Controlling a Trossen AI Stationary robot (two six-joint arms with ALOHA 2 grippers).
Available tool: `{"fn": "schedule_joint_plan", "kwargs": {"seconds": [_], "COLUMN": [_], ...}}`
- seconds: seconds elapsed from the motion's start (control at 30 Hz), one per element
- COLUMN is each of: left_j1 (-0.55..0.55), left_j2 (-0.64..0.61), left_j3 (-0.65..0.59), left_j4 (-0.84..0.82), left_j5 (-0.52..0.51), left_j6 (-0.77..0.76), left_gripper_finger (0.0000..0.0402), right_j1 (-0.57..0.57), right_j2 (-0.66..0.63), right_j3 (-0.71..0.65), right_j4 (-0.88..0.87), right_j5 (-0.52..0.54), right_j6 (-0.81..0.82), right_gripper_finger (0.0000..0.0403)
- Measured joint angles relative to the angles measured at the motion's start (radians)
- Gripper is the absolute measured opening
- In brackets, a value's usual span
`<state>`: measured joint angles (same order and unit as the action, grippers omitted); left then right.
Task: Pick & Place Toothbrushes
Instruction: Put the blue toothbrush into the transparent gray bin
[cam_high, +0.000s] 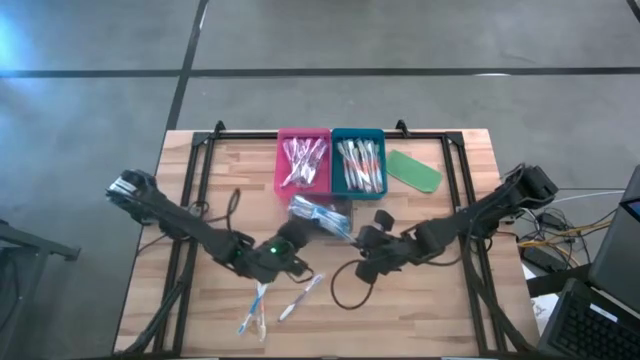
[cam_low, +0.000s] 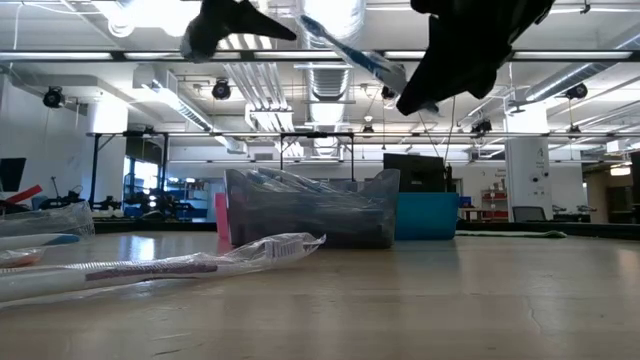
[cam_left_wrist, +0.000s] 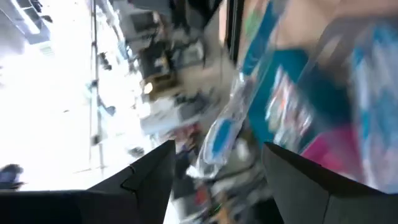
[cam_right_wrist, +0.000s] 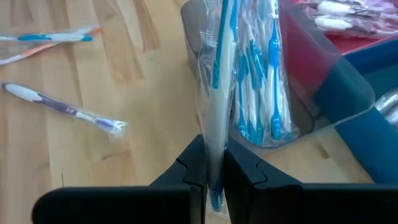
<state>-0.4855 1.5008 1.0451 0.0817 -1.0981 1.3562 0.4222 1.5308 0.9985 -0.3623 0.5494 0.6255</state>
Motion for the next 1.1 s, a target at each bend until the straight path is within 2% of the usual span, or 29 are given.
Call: {"fn": "schedule_joint_plan", "kwargs": {"seconds": [0.07, 0.13, 0.47, 0.93, 1.1], "left_j1": [0.002, 0.002, 0.007, 0.085, 0.089], "left_j2": [0.051, 0.097, 0.256, 0.250, 0.250], "left_j3": [0.000, 0.007, 0.114, 0.131, 0.130], "left_j4": [0.094, 0.159, 0.163, 0.162, 0.104], "left_j5": [-0.058, -0.069, -0.070, -0.075, -0.076], "left_j6": [0.116, 0.193, 0.235, 0.242, 0.201], "left_gripper_finger": [0.0242, 0.0241, 0.0223, 0.0161, 0.0132], "right_j1": [-0.008, -0.012, -0.011, -0.011, -0.011], "right_j2": [0.006, 0.009, 0.003, 0.003, 0.003], "right_j3": [0.000, 0.000, 0.000, 0.000, 0.000], "right_j4": [0.001, -0.002, 0.001, 0.001, 0.001], "right_j5": [-0.005, -0.007, -0.004, -0.002, -0.002], "right_j6": [0.000, -0.004, -0.008, -0.011, -0.027], "right_gripper_finger": [0.0022, 0.0023, 0.0023, 0.0023, 0.0023]}}
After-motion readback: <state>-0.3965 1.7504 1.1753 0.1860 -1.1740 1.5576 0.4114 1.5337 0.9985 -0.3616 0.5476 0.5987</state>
